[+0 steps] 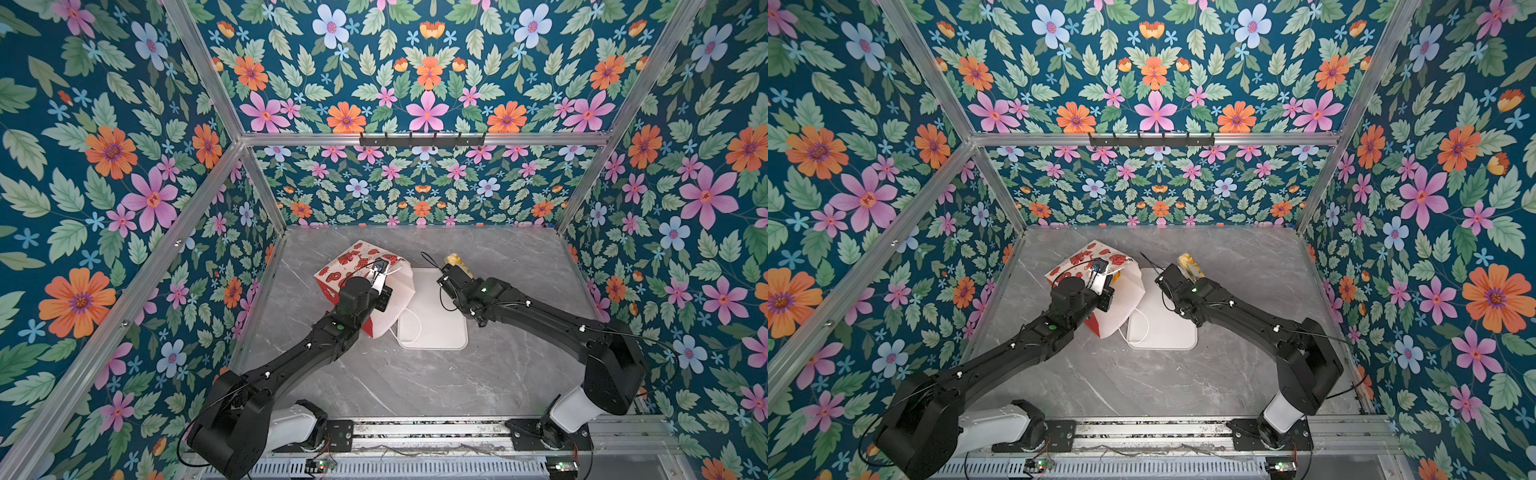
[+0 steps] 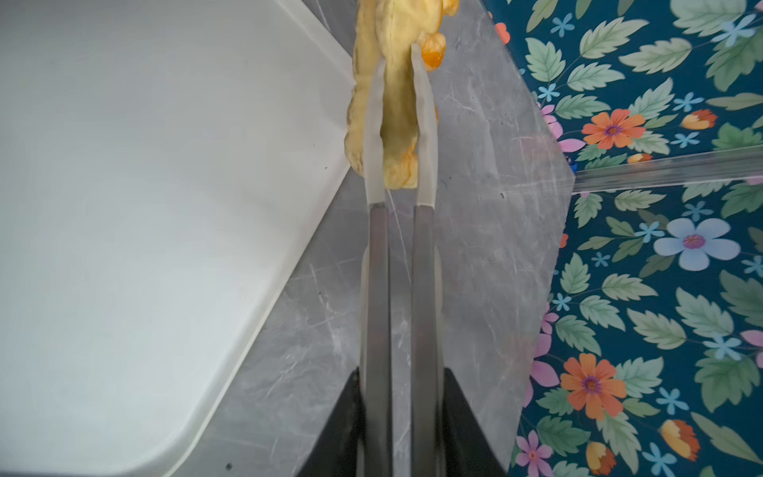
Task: Take the fake bread out of the paper bag
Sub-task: 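Pull the bread out of the bag with the tongs, moving away from the bag, then lower the bread onto the white tray and open the tongs with the right gripper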
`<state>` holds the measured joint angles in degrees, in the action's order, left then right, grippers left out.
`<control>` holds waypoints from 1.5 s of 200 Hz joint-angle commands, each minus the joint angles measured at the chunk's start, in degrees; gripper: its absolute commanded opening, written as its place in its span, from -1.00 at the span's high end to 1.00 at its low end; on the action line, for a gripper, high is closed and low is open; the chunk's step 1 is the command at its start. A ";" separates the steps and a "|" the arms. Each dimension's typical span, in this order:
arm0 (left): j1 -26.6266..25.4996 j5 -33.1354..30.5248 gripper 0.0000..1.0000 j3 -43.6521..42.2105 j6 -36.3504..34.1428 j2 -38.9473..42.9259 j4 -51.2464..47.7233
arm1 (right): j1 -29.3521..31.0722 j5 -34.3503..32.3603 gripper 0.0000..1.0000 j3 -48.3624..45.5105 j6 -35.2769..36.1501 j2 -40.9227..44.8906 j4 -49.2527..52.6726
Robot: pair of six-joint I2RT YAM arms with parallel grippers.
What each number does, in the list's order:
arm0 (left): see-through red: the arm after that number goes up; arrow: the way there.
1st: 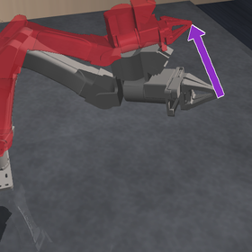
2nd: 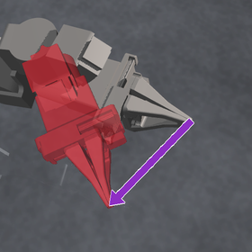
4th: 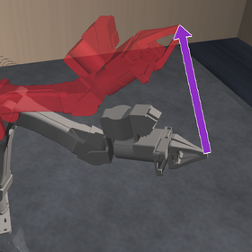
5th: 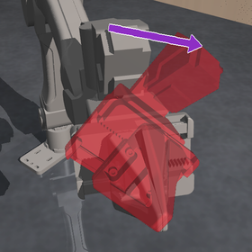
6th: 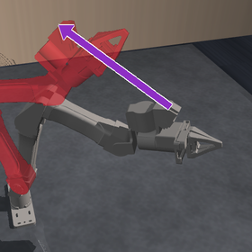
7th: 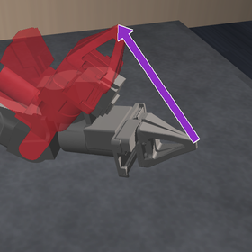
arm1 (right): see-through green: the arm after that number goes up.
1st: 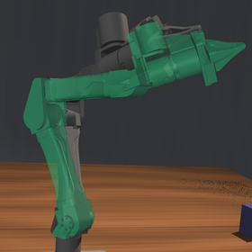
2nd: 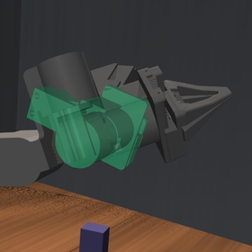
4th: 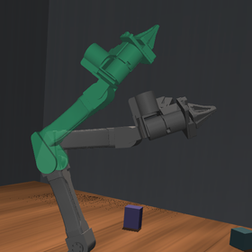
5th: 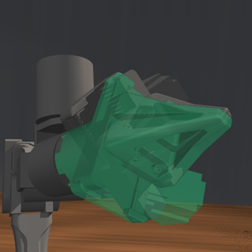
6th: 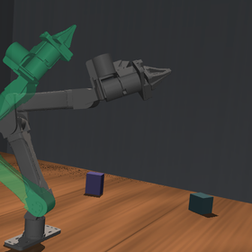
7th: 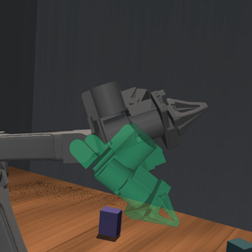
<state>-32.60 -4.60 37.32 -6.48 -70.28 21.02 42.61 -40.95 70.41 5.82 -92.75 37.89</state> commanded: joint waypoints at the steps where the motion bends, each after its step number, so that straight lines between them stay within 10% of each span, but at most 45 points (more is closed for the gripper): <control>1: 0.17 -1.20 1.00 -0.32 0.51 0.47 2.18 | 0.10 -4.00 0.67 -1.11 3.70 -1.72 -9.16; 199: 0.52 -1.02 1.00 -1.02 0.76 0.67 4.17 | 1.42 19.06 0.21 -5.92 -13.05 -2.77 -4.35; 300: 0.52 0.21 1.00 -0.15 1.30 -0.07 3.57 | 1.42 27.50 0.19 -12.41 -21.24 16.37 -6.17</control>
<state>-32.18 -5.61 36.60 -6.00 -69.89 22.65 44.03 -14.17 58.19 -11.57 -81.12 32.84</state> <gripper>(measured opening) 0.050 0.407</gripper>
